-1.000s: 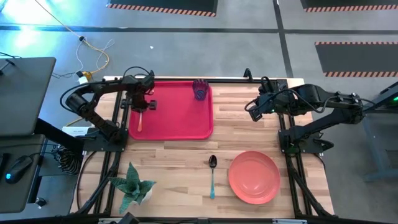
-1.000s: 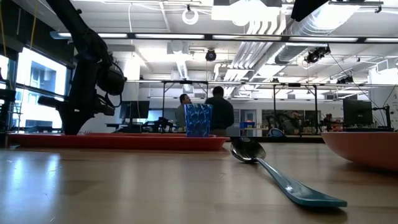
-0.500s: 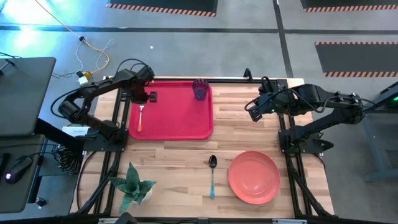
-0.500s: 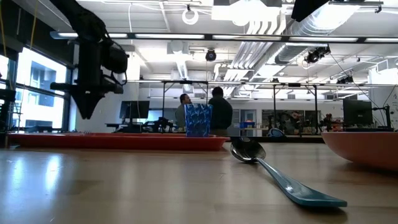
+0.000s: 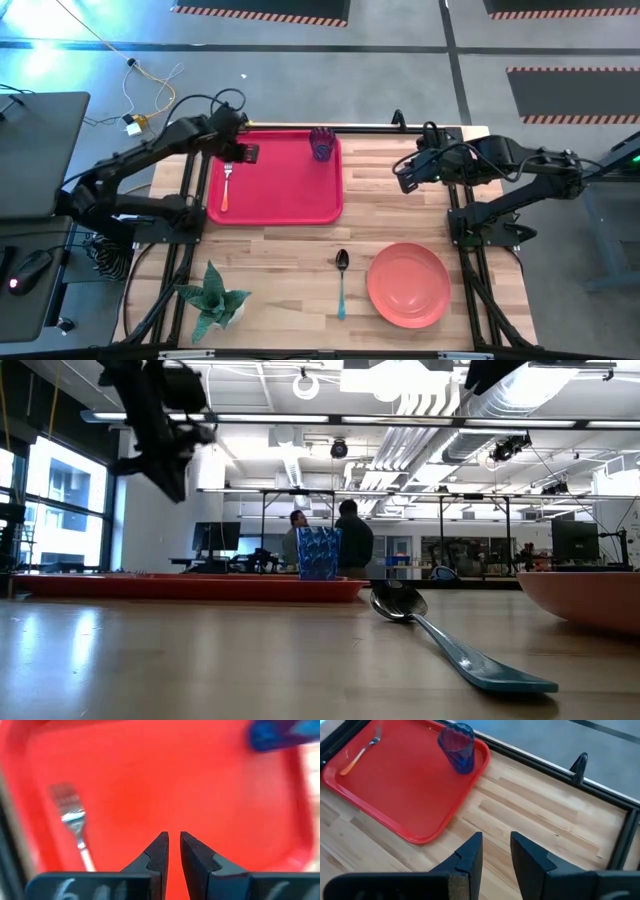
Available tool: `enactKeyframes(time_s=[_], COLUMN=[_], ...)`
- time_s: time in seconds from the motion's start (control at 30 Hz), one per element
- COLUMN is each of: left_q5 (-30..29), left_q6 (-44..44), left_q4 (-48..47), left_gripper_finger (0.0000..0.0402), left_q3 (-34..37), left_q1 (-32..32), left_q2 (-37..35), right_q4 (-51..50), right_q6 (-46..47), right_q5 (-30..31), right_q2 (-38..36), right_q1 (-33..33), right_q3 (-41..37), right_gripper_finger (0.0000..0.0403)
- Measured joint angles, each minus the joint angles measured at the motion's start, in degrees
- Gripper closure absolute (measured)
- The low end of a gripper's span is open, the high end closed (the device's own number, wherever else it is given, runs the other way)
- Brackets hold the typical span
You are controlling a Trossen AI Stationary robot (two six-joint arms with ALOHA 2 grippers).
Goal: Pick and place plate/cup/fork/spoon on tray
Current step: Move the red serving tray to the top middle of the table
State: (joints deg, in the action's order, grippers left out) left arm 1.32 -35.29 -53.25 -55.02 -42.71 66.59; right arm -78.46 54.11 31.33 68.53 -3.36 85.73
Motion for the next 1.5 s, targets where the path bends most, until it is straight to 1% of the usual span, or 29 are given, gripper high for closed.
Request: enactKeyframes(time_s=[0.1, 0.23, 0.47, 0.73, 0.93, 1.1, 1.23, 1.37, 1.5], left_q5=[0.09, 0.09, 0.08, -0.04, -0.46, -0.52, -0.53, -1.85, -6.53], left_q6=[0.0, 0.41, 1.78, 7.56, 11.96, 12.02, 12.09, 13.38, 13.45], left_q4=[3.24, 8.01, 14.62, 20.14, 21.96, 22.09, 24.25, 25.98, 26.58], left_gripper_finger=[0.0361, 0.0361, 0.0361, 0.0361, 0.0361, 0.0361, 0.0361, 0.0361, 0.0361], left_q3=[0.0, 0.0, 0.0, 0.0, 0.0, 0.0, 0.0, 0.0, 0.0], left_q1=[3.81, 9.44, 18.33, 24.65, 26.39, 26.36, 26.34, 26.32, 26.23], left_q2=[-3.58, -7.93, -13.61, -16.34, -16.38, -16.35, -16.38, -16.35, -16.35], right_q4=[1.8, 4.43, 5.7, 10.61, 14.62, 18.67, 23.35, 27.21, 28.58], right_q6=[0.07, 0.17, 6.29, 3.86, -3.41, -9.5, -13.08, -14.32, -15.06], right_q5=[0.08, 0.11, -0.57, -6.92, -15.72, -21.26, -26.18, -27.52, -26.98], right_q2=[0.7, 2.54, 7.1, 13.21, 18.24, 22.72, 26.18, 29.08, 31.64], right_q1=[0.0, 0.0, 1.42, 6.84, 12.26, 16.57, 19.12, 20.63, 21.59], right_q3=[0.0, 0.0, 0.0, 0.0, 0.0, 0.0, 0.0, 0.0, 0.0], right_gripper_finger=[0.03, 0.0273, 0.0239, 0.0235, 0.0235, 0.0235, 0.0235, 0.0235, 0.0235])
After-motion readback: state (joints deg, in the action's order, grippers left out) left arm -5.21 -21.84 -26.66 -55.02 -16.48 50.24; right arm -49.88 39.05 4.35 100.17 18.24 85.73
